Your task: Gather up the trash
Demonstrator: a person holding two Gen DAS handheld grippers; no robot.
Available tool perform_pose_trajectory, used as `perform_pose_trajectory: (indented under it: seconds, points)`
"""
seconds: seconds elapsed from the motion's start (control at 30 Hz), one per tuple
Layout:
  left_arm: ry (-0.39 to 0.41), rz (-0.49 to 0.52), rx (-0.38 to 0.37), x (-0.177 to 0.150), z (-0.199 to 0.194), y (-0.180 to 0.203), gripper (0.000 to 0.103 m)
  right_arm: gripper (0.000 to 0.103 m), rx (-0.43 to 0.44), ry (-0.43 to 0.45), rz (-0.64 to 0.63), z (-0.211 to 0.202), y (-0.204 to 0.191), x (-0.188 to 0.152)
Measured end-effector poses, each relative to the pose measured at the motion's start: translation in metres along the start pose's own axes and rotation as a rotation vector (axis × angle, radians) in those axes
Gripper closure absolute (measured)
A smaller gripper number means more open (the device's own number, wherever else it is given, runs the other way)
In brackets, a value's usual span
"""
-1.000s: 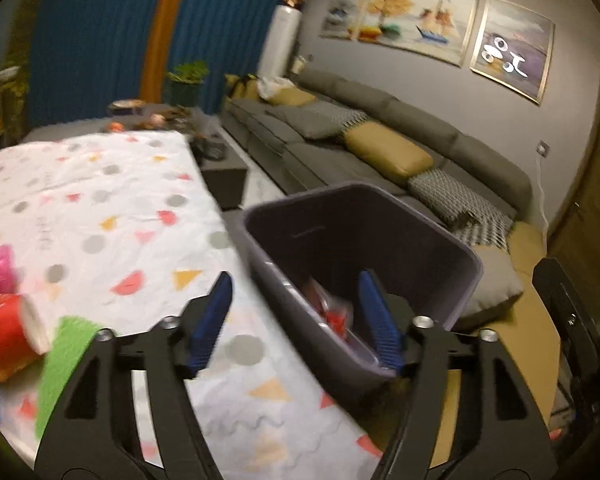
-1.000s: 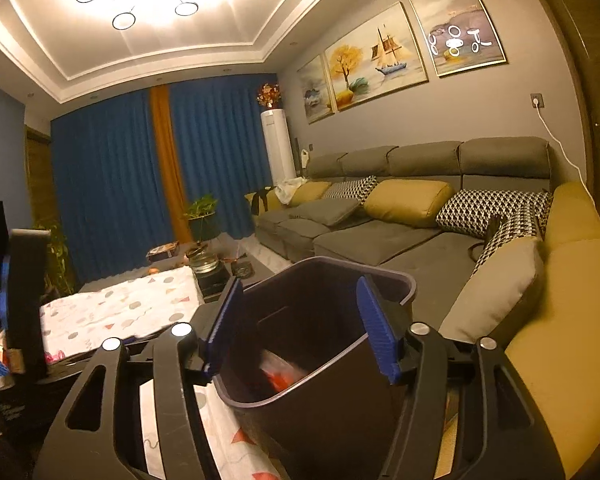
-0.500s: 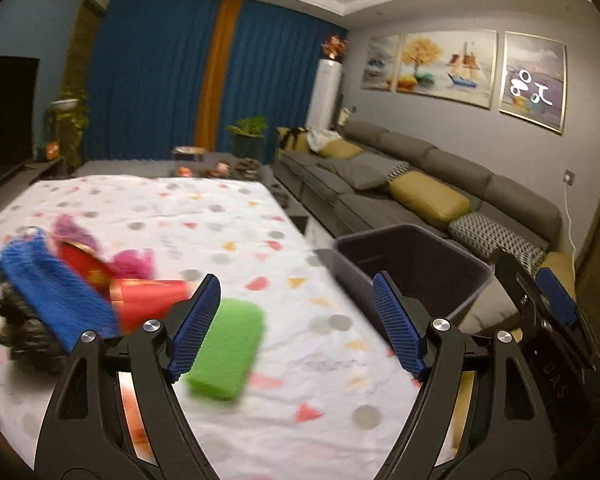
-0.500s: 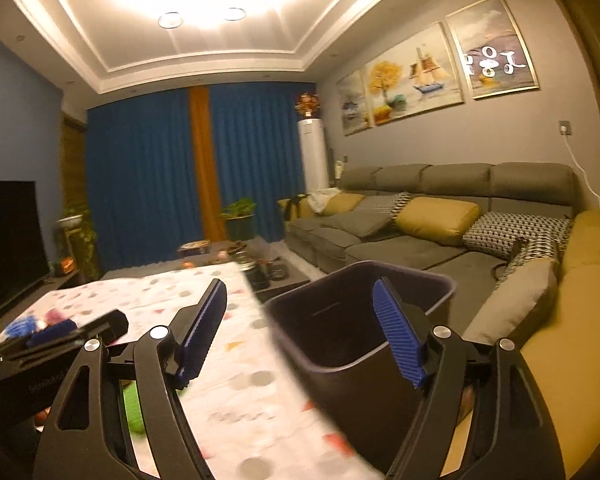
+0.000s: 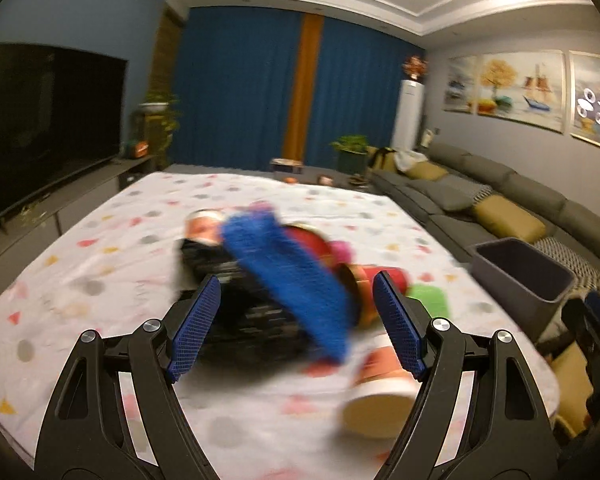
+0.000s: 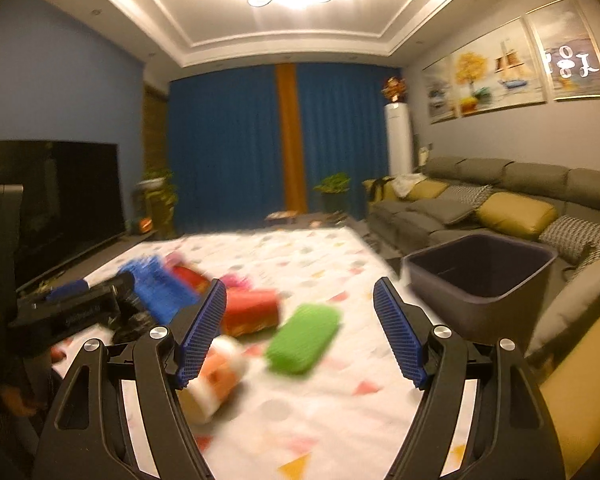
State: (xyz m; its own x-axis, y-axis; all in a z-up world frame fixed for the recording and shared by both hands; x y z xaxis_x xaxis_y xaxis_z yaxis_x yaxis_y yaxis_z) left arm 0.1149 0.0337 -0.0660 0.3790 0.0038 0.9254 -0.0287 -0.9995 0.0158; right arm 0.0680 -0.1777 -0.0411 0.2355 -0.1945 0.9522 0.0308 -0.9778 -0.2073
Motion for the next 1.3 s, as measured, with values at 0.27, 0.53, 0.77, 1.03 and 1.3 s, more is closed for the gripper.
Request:
perform_pose_trajectory:
  seconds: [0.27,0.53,0.77,1.03,1.3]
  points:
    - [-0.026,-0.036,0.044,-0.021,-0.005,-0.061,0.026,0.032,0.044,-0.15,-0.06,0.015,-0.039,-0.052]
    - [-0.071,-0.028,-0.006,-0.033,0.011,-0.059,0.027,0.052,0.02,-0.221,-0.129,0.036,-0.052,-0.078]
    - [-0.117,-0.038,-0.039,-0.033,0.03,-0.057,0.033,0.072,0.01,-0.257,-0.131,0.051,-0.055,-0.086]
    - [-0.225,-0.045,-0.149,-0.044,0.055,-0.049,0.074,0.091,0.009,-0.273,-0.124,0.056,-0.05,-0.088]
    - [-0.242,-0.041,-0.213,-0.051,0.05,-0.041,0.103,0.099,0.024,-0.278,-0.084,0.053,-0.044,-0.084]
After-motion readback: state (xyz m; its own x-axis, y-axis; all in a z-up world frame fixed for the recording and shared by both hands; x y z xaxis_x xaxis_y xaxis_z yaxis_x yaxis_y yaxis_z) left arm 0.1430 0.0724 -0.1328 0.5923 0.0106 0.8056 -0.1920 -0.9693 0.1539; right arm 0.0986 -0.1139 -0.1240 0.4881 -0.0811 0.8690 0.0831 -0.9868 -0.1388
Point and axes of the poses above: each gripper's, at about its wrist camera, not at the fingertips, and z roughly the way its jaws point, y to its right, x to its top, the point moved 7 cm from there along z, roughly the way its jaws point, and after that the axes turned 8 degrees about z, right-handed, at the moved point
